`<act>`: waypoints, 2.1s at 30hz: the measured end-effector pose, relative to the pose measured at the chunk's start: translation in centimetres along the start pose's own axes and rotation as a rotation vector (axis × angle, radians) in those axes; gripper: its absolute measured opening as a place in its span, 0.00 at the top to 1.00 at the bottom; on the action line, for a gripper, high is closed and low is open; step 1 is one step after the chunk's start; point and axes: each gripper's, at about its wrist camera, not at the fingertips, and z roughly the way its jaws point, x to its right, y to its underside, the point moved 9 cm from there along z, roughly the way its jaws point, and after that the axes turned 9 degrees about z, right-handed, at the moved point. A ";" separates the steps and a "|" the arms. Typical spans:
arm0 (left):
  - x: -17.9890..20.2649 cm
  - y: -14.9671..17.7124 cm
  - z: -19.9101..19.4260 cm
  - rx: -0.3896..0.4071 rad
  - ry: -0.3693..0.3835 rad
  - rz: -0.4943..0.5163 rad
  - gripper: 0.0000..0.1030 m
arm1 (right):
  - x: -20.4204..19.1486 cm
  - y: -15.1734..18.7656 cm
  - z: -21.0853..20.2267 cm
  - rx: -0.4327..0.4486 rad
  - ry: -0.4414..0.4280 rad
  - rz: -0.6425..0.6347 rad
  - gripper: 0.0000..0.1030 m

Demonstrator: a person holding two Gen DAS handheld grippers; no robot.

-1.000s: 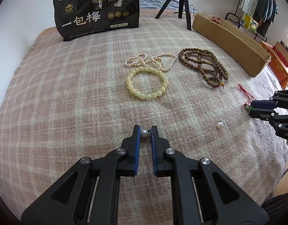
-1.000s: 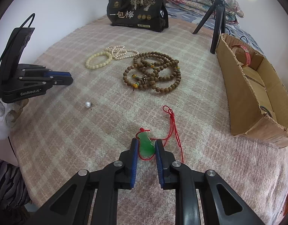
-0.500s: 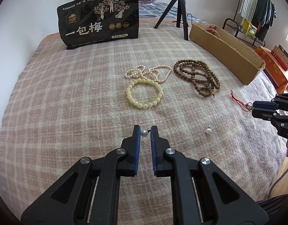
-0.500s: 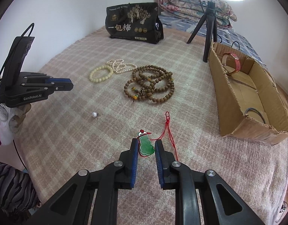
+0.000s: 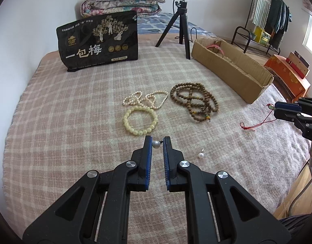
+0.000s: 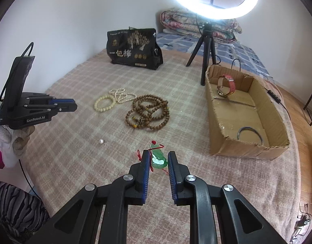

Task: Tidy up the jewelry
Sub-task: 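Carry the pearl and jade pendant into the cardboard box and release them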

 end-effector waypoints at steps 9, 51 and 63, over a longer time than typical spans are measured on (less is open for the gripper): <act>2.4 -2.6 -1.0 0.042 0.034 0.028 0.91 | 2.4 -1.7 -2.8 0.058 0.038 0.027 0.84; 12.9 -19.4 3.6 0.158 0.177 0.103 0.91 | 13.7 -8.6 -5.0 0.185 0.185 0.111 0.84; 15.0 -20.8 8.4 0.112 0.181 0.116 0.91 | 16.6 -7.7 -1.4 0.134 0.202 0.138 0.84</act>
